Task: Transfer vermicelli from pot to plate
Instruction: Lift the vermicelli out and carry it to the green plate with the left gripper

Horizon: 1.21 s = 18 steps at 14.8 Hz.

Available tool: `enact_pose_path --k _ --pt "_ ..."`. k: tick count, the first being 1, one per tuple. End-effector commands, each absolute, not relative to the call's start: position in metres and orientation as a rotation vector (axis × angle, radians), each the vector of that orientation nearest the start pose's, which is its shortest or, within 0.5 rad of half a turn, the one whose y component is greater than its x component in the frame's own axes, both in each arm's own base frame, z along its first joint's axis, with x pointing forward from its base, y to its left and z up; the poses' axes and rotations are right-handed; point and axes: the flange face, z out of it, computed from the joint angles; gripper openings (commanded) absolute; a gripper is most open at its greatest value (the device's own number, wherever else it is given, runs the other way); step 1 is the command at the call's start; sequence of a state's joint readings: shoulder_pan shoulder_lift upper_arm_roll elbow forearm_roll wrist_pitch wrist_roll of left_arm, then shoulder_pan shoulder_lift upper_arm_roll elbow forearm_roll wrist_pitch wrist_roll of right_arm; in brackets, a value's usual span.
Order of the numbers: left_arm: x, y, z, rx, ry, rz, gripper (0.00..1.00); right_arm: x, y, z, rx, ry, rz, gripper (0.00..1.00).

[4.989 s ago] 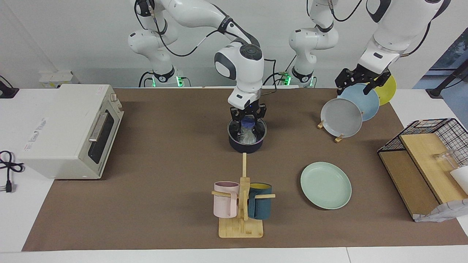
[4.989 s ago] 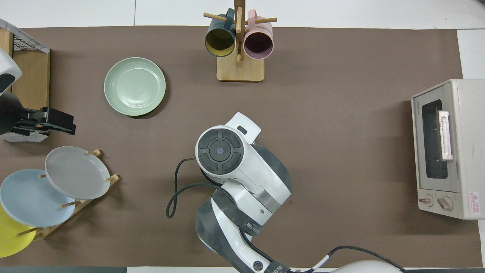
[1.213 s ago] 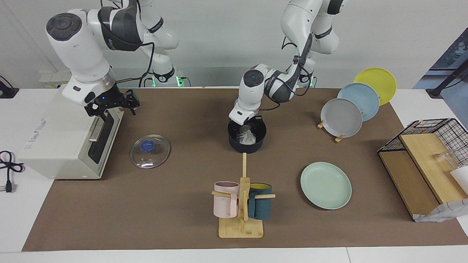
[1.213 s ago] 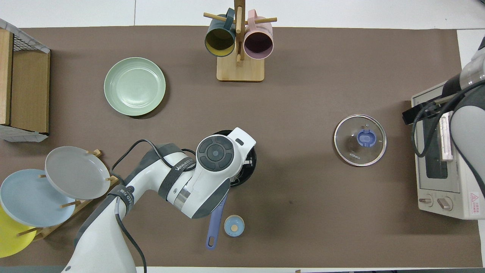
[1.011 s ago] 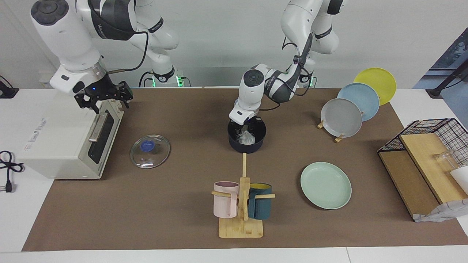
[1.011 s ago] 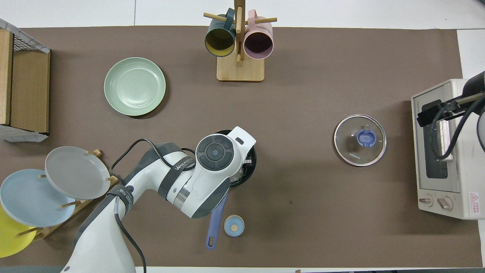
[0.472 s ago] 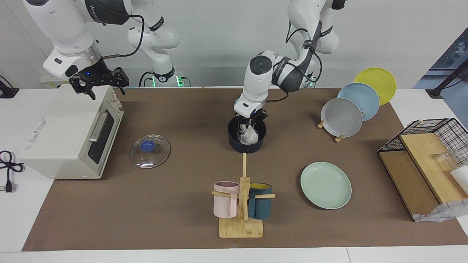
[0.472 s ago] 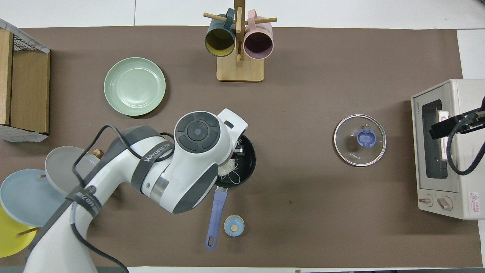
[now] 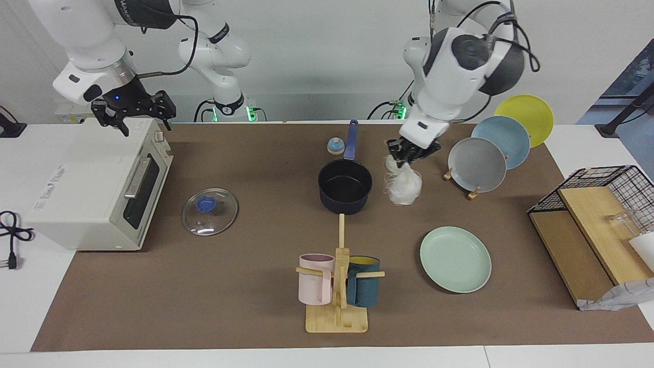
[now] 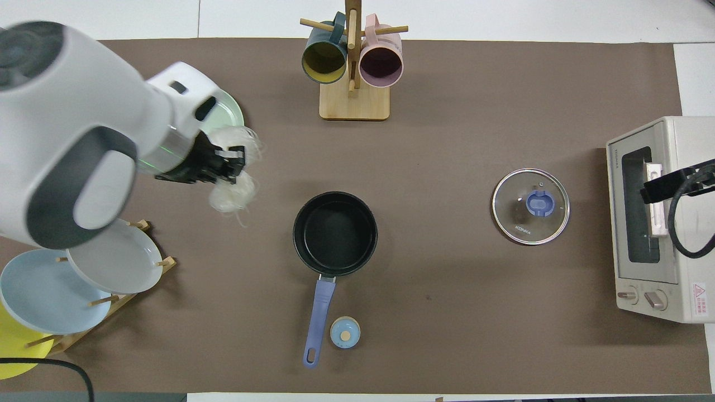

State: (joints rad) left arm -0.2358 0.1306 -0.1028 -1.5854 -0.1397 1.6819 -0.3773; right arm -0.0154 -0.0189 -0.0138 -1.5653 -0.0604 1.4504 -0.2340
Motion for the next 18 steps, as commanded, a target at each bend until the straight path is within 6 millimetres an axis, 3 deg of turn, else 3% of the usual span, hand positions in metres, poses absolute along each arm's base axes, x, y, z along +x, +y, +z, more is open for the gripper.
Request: enact_pose_path --k 1,3,4,8,11,13,16,18 --pt "0.595 -0.151 0.546 -3.315 -0.065 0.157 0.0 0.535 -0.024 0.631 -3.157 -0.263 0.172 1.0" --pt "0.613 -0.117 0.533 -3.328 -0.027 0.11 0.0 0.536 -0.023 0.63 -3.153 -0.26 0.194 1.0" --pt "0.626 -0.105 0.517 -3.33 -0.039 0.081 0.0 0.536 -0.027 0.631 -3.152 -0.25 0.193 1.0" --pt "0.657 -0.085 0.457 -3.334 0.027 -0.003 0.0 0.535 -0.024 0.631 -3.152 -0.258 0.193 1.0" --pt "0.671 -0.081 0.412 -3.287 0.109 -0.02 0.0 0.534 -0.031 0.629 -3.129 -0.231 0.192 1.0" --pt "0.678 -0.089 0.385 -3.282 0.122 -0.042 0.0 0.534 -0.034 0.631 -3.129 -0.216 0.185 1.0" --pt "0.677 -0.09 0.356 -3.278 0.11 -0.13 0.0 0.533 -0.031 0.63 -3.129 -0.216 0.19 1.0" --pt "0.676 -0.091 0.351 -3.276 0.115 -0.163 0.0 0.533 -0.029 0.631 -3.13 -0.216 0.187 1.0"
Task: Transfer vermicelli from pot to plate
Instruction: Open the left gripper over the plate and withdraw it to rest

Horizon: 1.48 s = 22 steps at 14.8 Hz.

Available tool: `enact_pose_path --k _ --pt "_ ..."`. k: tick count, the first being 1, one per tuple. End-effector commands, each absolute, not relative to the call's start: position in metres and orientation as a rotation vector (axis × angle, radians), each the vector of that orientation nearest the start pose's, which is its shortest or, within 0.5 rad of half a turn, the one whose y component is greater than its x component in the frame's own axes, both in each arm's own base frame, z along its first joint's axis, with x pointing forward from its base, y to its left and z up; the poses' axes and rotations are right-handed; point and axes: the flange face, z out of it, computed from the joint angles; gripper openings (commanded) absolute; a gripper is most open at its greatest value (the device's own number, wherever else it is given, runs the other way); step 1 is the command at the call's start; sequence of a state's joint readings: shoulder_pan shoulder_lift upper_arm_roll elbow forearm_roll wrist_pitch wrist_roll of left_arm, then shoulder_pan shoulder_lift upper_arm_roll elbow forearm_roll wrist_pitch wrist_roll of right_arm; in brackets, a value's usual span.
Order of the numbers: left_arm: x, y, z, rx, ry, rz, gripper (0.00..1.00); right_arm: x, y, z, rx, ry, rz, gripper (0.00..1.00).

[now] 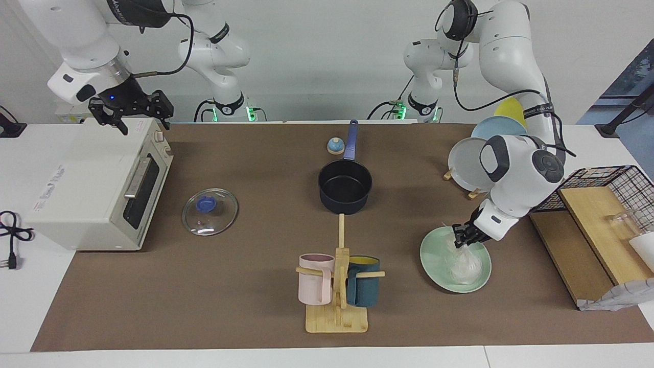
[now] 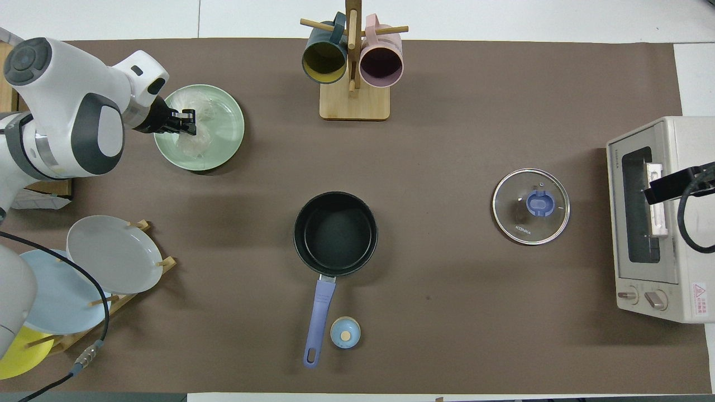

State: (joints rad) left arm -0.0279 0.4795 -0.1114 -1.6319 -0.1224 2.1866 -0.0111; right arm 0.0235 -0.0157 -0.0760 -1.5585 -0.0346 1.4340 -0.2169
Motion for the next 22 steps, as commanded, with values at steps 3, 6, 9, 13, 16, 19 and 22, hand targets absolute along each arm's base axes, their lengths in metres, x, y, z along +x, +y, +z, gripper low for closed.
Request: enact_pose_path --k 3,6,9,13,16,19,22 --pt "0.673 -0.107 0.362 -3.238 0.191 -0.176 0.99 0.534 -0.024 0.627 -3.131 -0.204 0.216 1.0" --pt "0.664 -0.099 0.404 -3.23 0.187 -0.148 1.0 0.537 -0.02 0.621 -3.134 -0.217 0.261 1.0" --pt "0.645 -0.084 0.468 -3.222 0.151 -0.158 1.0 0.543 -0.023 0.627 -3.128 -0.202 0.284 1.0" --pt "0.613 -0.06 0.547 -3.2 0.099 -0.125 1.0 0.549 -0.022 0.627 -3.13 -0.203 0.334 1.0" --pt "0.571 -0.049 0.598 -3.189 0.048 -0.052 1.0 0.548 -0.018 0.63 -3.13 -0.214 0.319 1.0" --pt "0.539 -0.048 0.62 -3.177 0.005 0.046 1.0 0.547 -0.019 0.631 -3.125 -0.212 0.316 1.0" --pt "0.522 -0.048 0.616 -3.15 -0.033 0.135 1.0 0.547 -0.02 0.632 -3.127 -0.208 0.304 1.0"
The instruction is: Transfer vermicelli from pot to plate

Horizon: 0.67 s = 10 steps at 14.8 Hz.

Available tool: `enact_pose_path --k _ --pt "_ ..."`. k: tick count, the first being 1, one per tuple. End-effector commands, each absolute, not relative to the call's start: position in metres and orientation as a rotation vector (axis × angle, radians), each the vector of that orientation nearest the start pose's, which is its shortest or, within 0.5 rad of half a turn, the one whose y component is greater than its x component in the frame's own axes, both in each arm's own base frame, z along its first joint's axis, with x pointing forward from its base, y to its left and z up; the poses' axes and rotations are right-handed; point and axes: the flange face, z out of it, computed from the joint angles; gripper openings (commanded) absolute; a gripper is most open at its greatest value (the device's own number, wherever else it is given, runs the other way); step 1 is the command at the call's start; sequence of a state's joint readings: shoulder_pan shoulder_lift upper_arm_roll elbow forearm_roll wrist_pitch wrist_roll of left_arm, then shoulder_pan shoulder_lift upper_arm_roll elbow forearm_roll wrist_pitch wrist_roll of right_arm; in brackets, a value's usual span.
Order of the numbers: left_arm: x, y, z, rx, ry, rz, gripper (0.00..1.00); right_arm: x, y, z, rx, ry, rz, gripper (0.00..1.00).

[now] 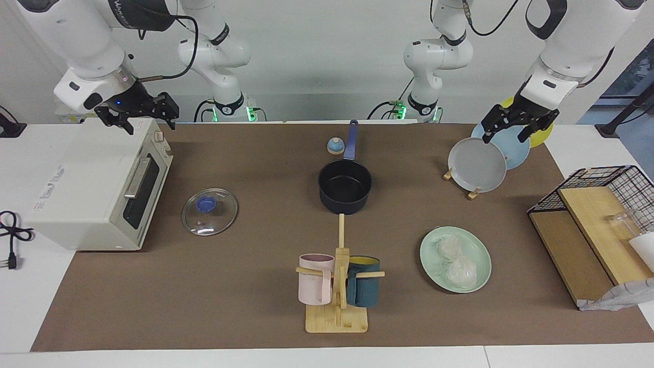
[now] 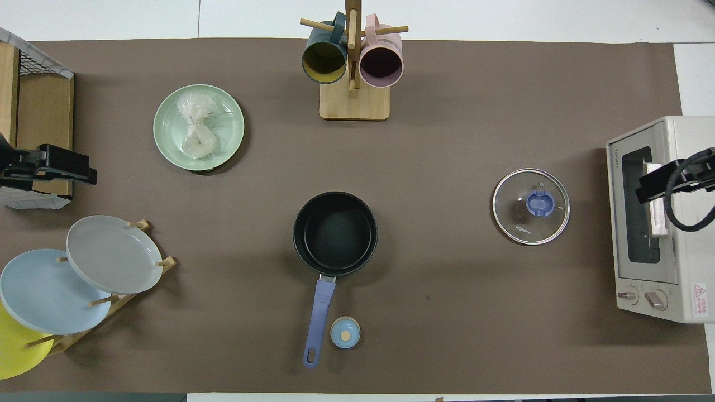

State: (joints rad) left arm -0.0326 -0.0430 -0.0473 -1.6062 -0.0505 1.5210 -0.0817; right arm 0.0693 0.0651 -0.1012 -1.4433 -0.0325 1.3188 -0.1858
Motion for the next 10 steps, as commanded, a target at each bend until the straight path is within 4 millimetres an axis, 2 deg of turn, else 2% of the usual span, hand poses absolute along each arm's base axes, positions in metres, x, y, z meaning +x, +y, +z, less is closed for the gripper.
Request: enact_pose_path --k 1,3,7,8,10 --pt "0.521 -0.052 0.611 -3.148 -0.024 0.145 1.0 0.547 -0.02 0.631 -3.127 -0.208 0.306 1.0" --pt "0.525 -0.05 0.608 -3.145 -0.028 0.181 1.0 0.547 -0.021 0.631 -3.127 -0.208 0.308 1.0" --pt "0.534 -0.057 0.637 -3.123 -0.004 0.215 1.0 0.536 -0.021 0.631 -3.12 -0.203 0.331 1.0" --pt "0.534 -0.058 0.637 -3.123 0.001 0.215 1.0 0.528 -0.022 0.63 -3.117 -0.201 0.331 1.0" --pt "0.533 -0.059 0.64 -3.126 0.003 0.201 1.0 0.526 -0.025 0.628 -3.116 -0.201 0.319 1.0"
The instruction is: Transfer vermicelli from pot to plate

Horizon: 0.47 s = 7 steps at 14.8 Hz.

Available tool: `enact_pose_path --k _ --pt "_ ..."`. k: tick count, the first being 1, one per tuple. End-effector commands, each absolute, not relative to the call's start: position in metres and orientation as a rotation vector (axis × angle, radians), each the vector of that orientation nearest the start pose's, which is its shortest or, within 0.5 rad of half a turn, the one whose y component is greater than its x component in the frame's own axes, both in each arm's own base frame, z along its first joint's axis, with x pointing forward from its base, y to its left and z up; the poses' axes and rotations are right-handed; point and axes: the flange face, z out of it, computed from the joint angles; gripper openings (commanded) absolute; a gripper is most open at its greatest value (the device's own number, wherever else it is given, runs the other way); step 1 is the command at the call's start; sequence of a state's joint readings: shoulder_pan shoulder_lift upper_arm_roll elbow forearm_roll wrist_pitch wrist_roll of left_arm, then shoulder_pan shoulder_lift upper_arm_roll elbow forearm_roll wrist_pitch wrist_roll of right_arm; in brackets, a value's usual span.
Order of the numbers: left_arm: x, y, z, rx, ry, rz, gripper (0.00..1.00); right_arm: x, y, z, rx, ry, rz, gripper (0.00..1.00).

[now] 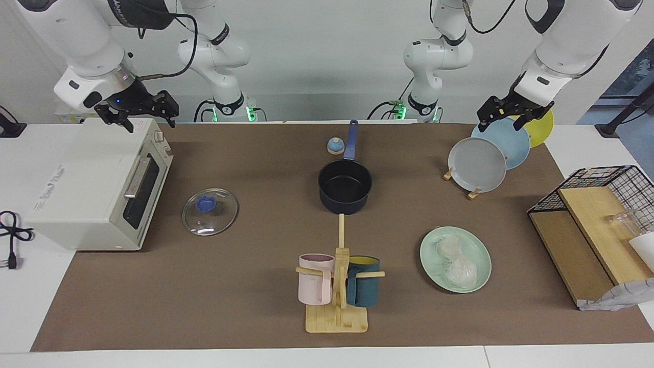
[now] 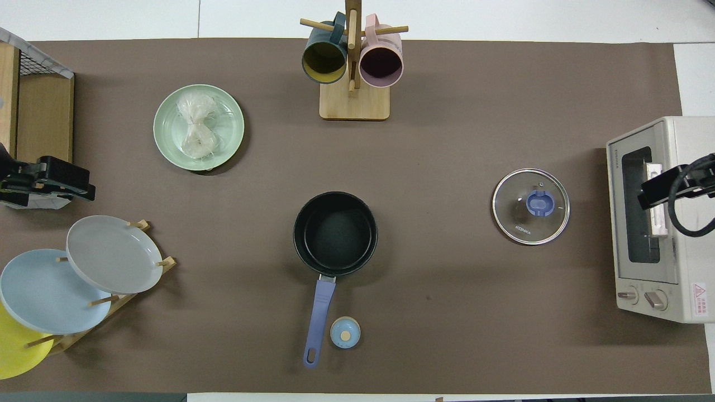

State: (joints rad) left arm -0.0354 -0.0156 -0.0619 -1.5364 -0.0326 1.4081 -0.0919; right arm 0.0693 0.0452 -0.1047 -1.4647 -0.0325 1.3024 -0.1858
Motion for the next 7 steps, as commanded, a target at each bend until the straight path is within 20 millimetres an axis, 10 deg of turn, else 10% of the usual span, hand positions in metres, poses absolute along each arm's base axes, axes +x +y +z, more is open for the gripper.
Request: enact_pose_path --k 1,7 --pt "0.5321 -0.0586 0.6405 -3.126 0.003 0.199 1.0 0.5272 -0.0252 0.6269 -3.118 -0.203 0.319 1.0" --pt "0.5306 -0.0539 0.6437 -3.13 0.009 0.192 1.0 0.5274 -0.0267 0.6284 -3.118 -0.196 0.312 1.0"
